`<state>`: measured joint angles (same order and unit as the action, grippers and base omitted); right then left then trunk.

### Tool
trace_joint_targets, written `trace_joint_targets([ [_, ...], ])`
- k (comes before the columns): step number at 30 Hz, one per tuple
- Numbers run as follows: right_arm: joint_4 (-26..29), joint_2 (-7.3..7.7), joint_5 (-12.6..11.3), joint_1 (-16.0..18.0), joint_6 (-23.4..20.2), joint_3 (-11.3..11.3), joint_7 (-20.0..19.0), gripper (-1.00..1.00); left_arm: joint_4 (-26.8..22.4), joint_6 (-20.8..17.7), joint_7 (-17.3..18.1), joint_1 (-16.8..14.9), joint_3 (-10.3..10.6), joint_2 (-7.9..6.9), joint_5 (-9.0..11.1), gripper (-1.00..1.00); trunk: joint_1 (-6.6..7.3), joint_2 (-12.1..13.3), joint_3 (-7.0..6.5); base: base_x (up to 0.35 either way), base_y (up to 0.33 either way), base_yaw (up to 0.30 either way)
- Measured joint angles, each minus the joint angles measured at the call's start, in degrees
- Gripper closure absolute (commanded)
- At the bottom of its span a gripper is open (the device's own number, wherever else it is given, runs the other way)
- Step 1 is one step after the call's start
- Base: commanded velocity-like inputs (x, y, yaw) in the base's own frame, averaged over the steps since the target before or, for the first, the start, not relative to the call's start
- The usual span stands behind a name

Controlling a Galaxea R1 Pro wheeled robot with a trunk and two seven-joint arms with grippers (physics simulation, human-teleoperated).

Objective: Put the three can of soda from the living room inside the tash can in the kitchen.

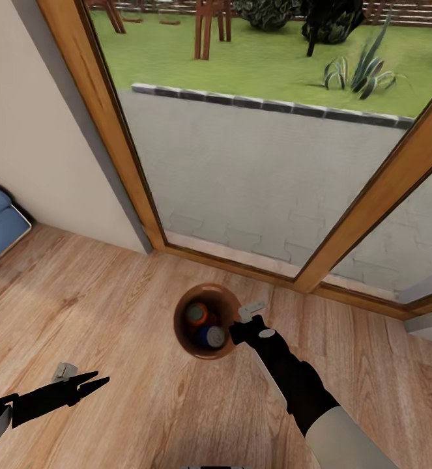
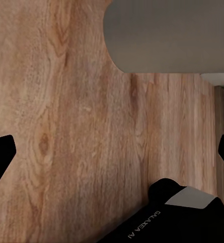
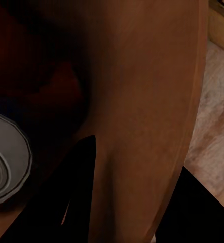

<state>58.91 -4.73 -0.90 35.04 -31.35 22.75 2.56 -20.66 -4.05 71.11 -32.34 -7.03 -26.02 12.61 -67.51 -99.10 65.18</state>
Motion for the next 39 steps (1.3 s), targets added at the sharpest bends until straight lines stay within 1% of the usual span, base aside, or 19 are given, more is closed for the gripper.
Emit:
trace_joint_targets([
  [3,0.0,-0.01,-0.4,0.0,0.0,0.0,-0.3,1.00,0.0,0.0,0.0,0.0,0.0,0.00,0.0,-1.00,-0.01,0.0,0.01,0.000,0.000,0.000],
  [6,0.0,0.00,-0.1,0.0,0.0,0.0,-0.4,1.00,0.0,0.0,0.0,0.0,0.0,0.00,0.0,-1.00,-0.01,0.0,0.01,0.000,0.000,0.000],
  [28,-0.3,-0.17,-0.1,0.0,-0.1,0.0,-0.4,1.00,0.0,-0.1,0.0,0.0,0.0,0.00,0.0,-1.00,-4.83,-8.8,3.95,0.000,0.000,0.000],
  [34,-2.1,-0.32,-0.2,0.0,-0.1,0.1,-0.4,1.00,0.0,-0.1,0.0,0.0,0.0,0.00,0.0,-1.00,-6.15,-11.2,5.03,0.000,0.000,0.000],
  [39,-2.6,-0.41,-0.2,0.0,-0.1,0.0,-0.3,1.00,0.0,-0.1,0.0,0.0,0.0,0.00,0.0,-1.00,-6.16,-11.2,5.03,0.000,0.000,0.000],
])
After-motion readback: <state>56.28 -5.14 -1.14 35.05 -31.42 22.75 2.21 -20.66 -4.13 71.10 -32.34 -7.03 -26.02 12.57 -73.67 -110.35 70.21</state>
